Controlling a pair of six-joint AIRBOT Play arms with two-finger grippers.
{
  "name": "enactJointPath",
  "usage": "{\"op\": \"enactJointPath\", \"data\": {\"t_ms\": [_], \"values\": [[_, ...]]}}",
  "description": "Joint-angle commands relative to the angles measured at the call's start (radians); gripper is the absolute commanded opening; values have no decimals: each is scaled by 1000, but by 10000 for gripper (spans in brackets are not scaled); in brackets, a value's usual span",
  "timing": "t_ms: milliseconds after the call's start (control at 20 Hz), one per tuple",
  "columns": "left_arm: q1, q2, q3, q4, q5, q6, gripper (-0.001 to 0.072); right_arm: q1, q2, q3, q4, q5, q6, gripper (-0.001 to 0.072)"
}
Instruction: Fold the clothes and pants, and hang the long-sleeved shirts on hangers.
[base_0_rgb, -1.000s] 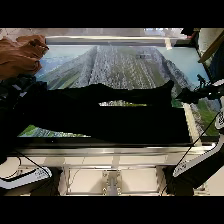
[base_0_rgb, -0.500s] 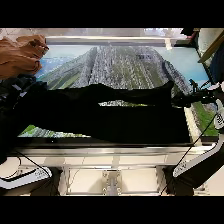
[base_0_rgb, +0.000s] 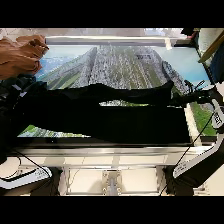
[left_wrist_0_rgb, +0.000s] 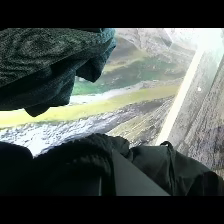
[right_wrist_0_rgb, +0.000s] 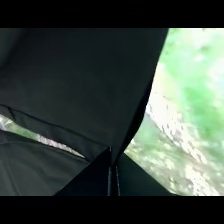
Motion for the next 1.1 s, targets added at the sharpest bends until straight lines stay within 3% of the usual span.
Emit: {"op": "enactJointPath", "data": {"t_ms": [0,400,650,800,1050], "values": [[1,0,1,1,0,0,25,-33,11,2,-25,12,33,10],[1,-1,1,8,0,0,25,-193,60,2,-46,-14,99,9],[1,-1,1,8,0,0,25,-214,68,1,-103,-44,158,9],[1,-1,1,8,0,0,25,-213,69,1,-201,-57,250,9],[1,-1,1,8,8,0,25,-213,69,1,-245,-68,273,9]]}}
